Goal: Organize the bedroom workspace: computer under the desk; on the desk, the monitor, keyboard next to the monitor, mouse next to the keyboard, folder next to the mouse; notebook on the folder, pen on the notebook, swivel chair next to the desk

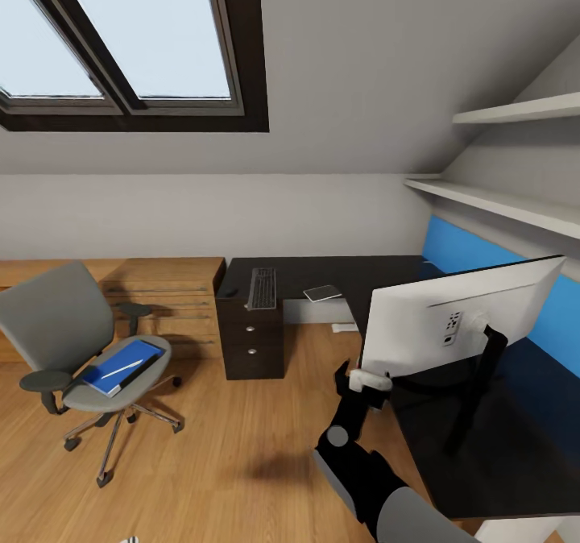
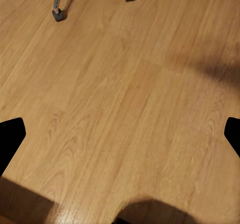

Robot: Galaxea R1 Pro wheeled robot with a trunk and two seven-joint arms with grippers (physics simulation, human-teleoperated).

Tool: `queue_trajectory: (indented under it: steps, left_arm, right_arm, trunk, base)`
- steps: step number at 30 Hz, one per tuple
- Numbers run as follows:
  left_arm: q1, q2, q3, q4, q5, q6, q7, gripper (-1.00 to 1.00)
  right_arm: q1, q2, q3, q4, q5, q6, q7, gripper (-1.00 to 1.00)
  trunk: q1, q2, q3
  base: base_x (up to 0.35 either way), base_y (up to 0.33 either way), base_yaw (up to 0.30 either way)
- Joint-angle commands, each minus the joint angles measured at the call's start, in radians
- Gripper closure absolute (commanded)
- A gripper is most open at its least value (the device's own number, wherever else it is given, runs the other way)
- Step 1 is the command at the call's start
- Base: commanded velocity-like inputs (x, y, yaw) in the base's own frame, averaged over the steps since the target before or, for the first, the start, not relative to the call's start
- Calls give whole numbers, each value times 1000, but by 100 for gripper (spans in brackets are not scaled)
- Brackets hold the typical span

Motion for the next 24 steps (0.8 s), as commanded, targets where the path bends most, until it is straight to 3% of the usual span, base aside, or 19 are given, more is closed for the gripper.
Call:
queue_trajectory:
  steps: [1,4,10,24]
  left_arm:
    - [0,0,1,0,0,0,1,-100]
    - [0,0,2,0,0,0,1,-100]
    - [0,0,2,0,0,0,1,-100]
    - [0,0,2,0,0,0,1,-100]
  right_arm:
    - [-1,0,-3,1,-8,-32,-5,-100]
    - [-1,0,-20,2,-7,-104,-47,-100]
    - [-1,0,-26,2,-3,-171,-136,-100]
    - [-1,0,-13,5,19,-219,-128,-100]
  trunk:
    - [0,-1,-1]
    - [0,-1,-1]
    - [0,-1,-1]
    - [0,-1,-1]
  base:
    - [0,0,0]
    - [0,0,0]
    - [0,0,0]
    - [0,0,0]
